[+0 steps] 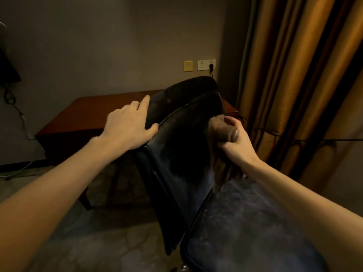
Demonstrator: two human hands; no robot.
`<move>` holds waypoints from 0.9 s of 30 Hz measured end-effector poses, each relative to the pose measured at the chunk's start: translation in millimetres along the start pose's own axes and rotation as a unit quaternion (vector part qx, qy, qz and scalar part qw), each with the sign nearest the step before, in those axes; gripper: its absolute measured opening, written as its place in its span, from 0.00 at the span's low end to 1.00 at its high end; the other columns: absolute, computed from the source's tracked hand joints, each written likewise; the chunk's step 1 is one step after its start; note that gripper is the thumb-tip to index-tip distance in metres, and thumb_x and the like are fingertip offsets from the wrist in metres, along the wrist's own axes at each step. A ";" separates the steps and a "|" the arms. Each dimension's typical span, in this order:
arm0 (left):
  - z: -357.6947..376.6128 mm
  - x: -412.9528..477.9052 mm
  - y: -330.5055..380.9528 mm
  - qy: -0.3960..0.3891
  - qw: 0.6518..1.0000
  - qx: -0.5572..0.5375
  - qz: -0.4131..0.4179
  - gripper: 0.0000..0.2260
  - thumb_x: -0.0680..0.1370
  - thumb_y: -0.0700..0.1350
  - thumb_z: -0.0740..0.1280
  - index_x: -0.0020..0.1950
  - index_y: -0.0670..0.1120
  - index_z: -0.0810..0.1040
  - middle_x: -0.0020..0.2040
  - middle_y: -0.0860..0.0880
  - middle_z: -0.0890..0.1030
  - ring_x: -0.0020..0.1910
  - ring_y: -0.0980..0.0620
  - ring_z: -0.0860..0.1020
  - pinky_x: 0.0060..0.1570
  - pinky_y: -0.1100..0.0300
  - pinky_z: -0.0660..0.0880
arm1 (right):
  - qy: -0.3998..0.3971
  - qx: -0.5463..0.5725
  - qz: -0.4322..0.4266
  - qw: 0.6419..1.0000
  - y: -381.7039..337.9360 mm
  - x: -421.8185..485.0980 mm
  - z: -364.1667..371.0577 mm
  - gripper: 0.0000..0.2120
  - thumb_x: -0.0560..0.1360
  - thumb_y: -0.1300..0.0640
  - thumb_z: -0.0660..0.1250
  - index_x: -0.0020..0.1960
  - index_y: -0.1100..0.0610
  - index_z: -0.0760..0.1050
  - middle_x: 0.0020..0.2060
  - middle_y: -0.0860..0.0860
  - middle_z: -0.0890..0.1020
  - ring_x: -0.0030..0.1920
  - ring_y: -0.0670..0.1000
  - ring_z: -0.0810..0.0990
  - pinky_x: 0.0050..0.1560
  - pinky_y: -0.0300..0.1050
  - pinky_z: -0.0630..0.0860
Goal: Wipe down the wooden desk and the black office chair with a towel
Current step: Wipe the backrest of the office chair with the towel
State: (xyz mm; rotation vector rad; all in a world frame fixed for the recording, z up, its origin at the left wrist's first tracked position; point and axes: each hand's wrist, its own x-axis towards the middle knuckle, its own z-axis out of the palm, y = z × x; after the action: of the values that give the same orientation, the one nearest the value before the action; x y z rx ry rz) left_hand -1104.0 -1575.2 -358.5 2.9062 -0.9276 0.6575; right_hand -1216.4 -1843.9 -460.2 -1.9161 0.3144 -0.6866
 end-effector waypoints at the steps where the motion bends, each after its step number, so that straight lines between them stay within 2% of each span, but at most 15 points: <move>1: 3.5 -9.6 1.6 0.037 0.999 -0.026 -0.015 0.35 0.81 0.63 0.61 0.83 0.48 0.57 0.69 0.44 0.75 0.64 0.41 0.77 0.52 0.47 0.76 | 0.005 -0.005 -0.006 1.000 -0.9 -1.7 5.2 0.39 0.65 0.60 0.71 0.74 0.47 0.67 0.66 0.49 0.79 0.67 0.51 0.78 0.69 0.52 0.75; 4: 13.0 -21.1 8.5 0.131 0.974 -0.168 -0.081 0.24 0.82 0.58 0.62 0.76 0.49 0.70 0.65 0.45 0.79 0.61 0.40 0.79 0.52 0.49 0.74 | 0.011 -0.002 -0.084 0.996 -16.0 -10.5 35.6 0.40 0.69 0.69 0.72 0.77 0.49 0.66 0.69 0.45 0.76 0.70 0.47 0.75 0.70 0.40 0.71; 6: 17.4 -18.9 10.1 0.158 0.953 -0.227 -0.120 0.20 0.83 0.56 0.62 0.72 0.49 0.74 0.63 0.46 0.82 0.60 0.42 0.80 0.51 0.54 0.71 | -0.008 -0.014 -0.174 0.985 -36.3 -17.1 63.7 0.38 0.71 0.67 0.71 0.78 0.52 0.66 0.72 0.48 0.75 0.72 0.46 0.72 0.73 0.41 0.68; 9: 24.4 -12.9 4.4 0.176 0.942 -0.256 -0.123 0.17 0.85 0.54 0.60 0.70 0.48 0.77 0.61 0.47 0.84 0.60 0.43 0.81 0.49 0.57 0.70 | -0.058 -0.110 -0.293 0.948 -50.4 -25.9 105.1 0.34 0.72 0.58 0.71 0.77 0.55 0.67 0.74 0.51 0.73 0.74 0.50 0.68 0.76 0.49 0.64; 11: 30.3 -8.4 -3.7 0.188 0.938 -0.265 -0.118 0.17 0.86 0.53 0.59 0.70 0.49 0.77 0.61 0.48 0.84 0.59 0.45 0.82 0.49 0.58 0.72 | -0.052 -0.152 -0.304 0.939 -43.8 -35.5 121.2 0.33 0.74 0.51 0.71 0.77 0.53 0.68 0.74 0.50 0.72 0.73 0.55 0.68 0.74 0.54 0.66; 14: 37.8 -2.3 -9.4 0.196 0.933 -0.279 -0.113 0.17 0.86 0.53 0.58 0.70 0.49 0.78 0.59 0.49 0.85 0.56 0.47 0.83 0.46 0.63 0.69 | -0.035 -0.184 -0.343 0.921 -12.9 -50.0 120.3 0.29 0.76 0.46 0.69 0.74 0.51 0.69 0.70 0.52 0.75 0.68 0.58 0.73 0.66 0.54 0.73; 16: 40.7 2.4 -9.2 0.192 0.933 -0.285 -0.110 0.17 0.86 0.53 0.58 0.70 0.50 0.78 0.57 0.49 0.85 0.53 0.48 0.83 0.44 0.64 0.68 | -0.054 -0.239 -0.390 0.888 7.3 -55.2 109.9 0.27 0.77 0.45 0.68 0.73 0.51 0.69 0.67 0.54 0.77 0.64 0.61 0.75 0.58 0.56 0.78; 19: 45.7 13.1 -10.6 0.185 0.930 -0.301 -0.103 0.18 0.86 0.54 0.58 0.71 0.50 0.77 0.58 0.50 0.85 0.50 0.49 0.83 0.38 0.67 0.66 | -0.094 -0.316 -0.437 0.837 21.8 -53.7 93.4 0.25 0.78 0.44 0.66 0.71 0.53 0.70 0.63 0.56 0.78 0.58 0.61 0.74 0.50 0.54 0.77; 22: 50.5 20.2 -10.3 0.184 0.925 -0.315 -0.106 0.18 0.86 0.54 0.58 0.72 0.50 0.76 0.61 0.50 0.84 0.55 0.48 0.82 0.44 0.64 0.68 | -0.144 -0.353 -0.454 0.805 20.2 -44.3 81.6 0.25 0.78 0.46 0.66 0.71 0.54 0.71 0.62 0.57 0.77 0.56 0.61 0.74 0.50 0.55 0.78; 24: 56.1 19.5 -6.4 0.182 0.923 -0.323 -0.105 0.17 0.86 0.54 0.57 0.71 0.49 0.75 0.61 0.49 0.83 0.58 0.48 0.81 0.45 0.62 0.69 | -0.160 -0.363 -0.480 0.782 15.0 -37.8 68.7 0.25 0.78 0.47 0.66 0.72 0.56 0.73 0.63 0.58 0.78 0.58 0.62 0.76 0.54 0.56 0.77; 25: 59.6 18.7 -4.7 0.182 0.921 -0.328 -0.105 0.17 0.86 0.54 0.58 0.70 0.49 0.75 0.61 0.49 0.83 0.58 0.48 0.81 0.45 0.62 0.70 | -0.149 -0.354 -0.494 0.780 9.2 -33.7 62.1 0.24 0.79 0.47 0.65 0.72 0.57 0.74 0.63 0.58 0.79 0.60 0.62 0.77 0.57 0.56 0.76; 27: 69.2 19.9 -2.8 0.190 0.913 -0.341 -0.119 0.16 0.86 0.54 0.58 0.69 0.48 0.74 0.58 0.50 0.82 0.56 0.48 0.81 0.40 0.65 0.69 | -0.078 -0.316 -0.501 0.802 -7.2 -24.7 53.0 0.22 0.81 0.51 0.65 0.72 0.59 0.75 0.65 0.59 0.79 0.62 0.63 0.78 0.63 0.55 0.74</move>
State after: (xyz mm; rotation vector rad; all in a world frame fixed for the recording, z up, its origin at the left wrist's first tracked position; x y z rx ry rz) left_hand -1061.1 -1593.9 -413.3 2.1208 -0.5807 0.6710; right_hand -1205.5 -1788.8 -477.8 -2.7477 -0.7551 -1.1829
